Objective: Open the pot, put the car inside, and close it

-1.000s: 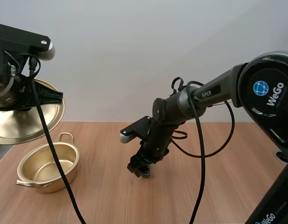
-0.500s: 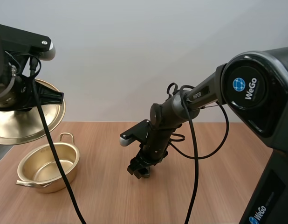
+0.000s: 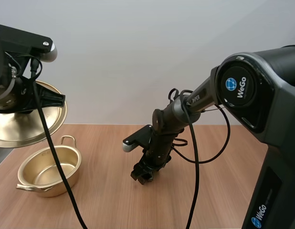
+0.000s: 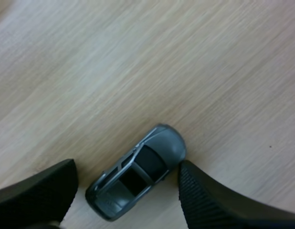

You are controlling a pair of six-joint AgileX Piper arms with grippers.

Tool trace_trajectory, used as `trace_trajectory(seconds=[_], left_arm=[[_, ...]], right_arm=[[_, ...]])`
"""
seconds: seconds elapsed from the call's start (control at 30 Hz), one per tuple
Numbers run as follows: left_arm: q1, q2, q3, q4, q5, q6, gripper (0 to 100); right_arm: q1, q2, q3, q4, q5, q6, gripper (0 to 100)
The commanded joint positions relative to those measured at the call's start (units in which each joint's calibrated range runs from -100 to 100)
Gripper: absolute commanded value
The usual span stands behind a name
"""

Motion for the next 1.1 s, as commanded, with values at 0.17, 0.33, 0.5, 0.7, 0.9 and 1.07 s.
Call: trace_trajectory(seconds=[0.17,0.33,0.5,0.7,0.9,1.07], left_arm=[[0.01,-0.04,-0.05,-0.06,0.69,0.01,0],[0.01,-0.37,-0.05,-0.06,2.41,0.70,0],[0.01,-3.91,-1.08,2.36,2.41,0.70,0],[0.01,-8.69,-1.20,7.72,3.91,-0.78,0],[0.01,-11.99,-1.20,7.72,9.58,-1.17,0],[0.01,-13.94,-1.20,9.49,9.78,-1.10,0]], right_arm=[[-0.01,0.15,0.08,-0.17,-0.19,-0.23,0],[-0.01,-0.69,-1.79,-1.08,-0.18,-0.35,0],[-0.01,-6.64,-5.26,1.50,-0.18,-0.74,0],[2.67,-14.11,-5.56,14.59,8.75,-13.66,0],[8.62,-15.55,-5.72,15.86,5.75,-15.57,0],[10.92,-15.43,-5.99,13.78,-2.77,-15.69,0]])
